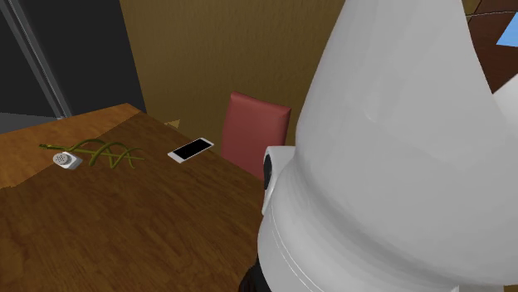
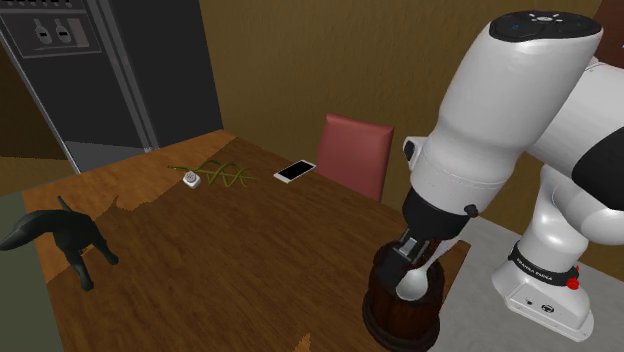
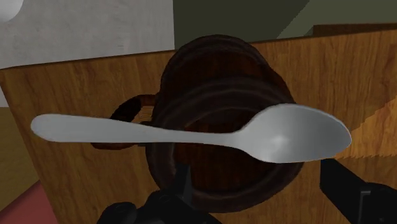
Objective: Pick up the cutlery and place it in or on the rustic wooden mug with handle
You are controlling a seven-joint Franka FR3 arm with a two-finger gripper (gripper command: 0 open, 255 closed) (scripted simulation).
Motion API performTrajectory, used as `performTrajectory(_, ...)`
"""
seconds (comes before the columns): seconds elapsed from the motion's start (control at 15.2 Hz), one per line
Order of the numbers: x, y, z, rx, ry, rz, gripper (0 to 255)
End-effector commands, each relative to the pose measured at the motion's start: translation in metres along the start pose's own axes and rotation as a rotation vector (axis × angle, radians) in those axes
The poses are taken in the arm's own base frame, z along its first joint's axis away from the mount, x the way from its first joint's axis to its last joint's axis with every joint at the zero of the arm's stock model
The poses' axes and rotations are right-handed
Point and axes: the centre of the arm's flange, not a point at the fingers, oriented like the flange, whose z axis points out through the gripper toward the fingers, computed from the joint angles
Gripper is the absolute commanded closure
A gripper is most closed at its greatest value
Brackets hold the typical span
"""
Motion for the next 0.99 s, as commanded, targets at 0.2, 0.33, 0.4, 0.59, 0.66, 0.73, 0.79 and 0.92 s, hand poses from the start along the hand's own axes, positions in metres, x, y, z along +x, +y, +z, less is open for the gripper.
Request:
performTrajectory(0.2, 0.002, 0.001, -0.013, -0.001, -0.001, 0.0, 0)
performTrajectory(0.33, 0.002, 0.001, -0.039, -0.001, -0.001, 0.0, 0)
performTrajectory(0.4, 0.002, 0.001, -0.05, -0.001, -0.001, 0.0, 0)
performTrajectory(0.59, 0.002, 0.001, -0.05, -0.001, -0.001, 0.0, 0)
performTrajectory(0.66, 0.002, 0.001, -0.05, -0.001, -0.001, 0.0, 0)
performTrajectory(0.73, 0.002, 0.001, -0.05, -0.001, -0.001, 0.0, 0)
performTrajectory(0.79, 0.002, 0.001, -0.05, -0.001, -0.001, 0.0, 0)
performTrajectory(0.92, 0.002, 0.001, -0.05, -0.001, -0.001, 0.0, 0)
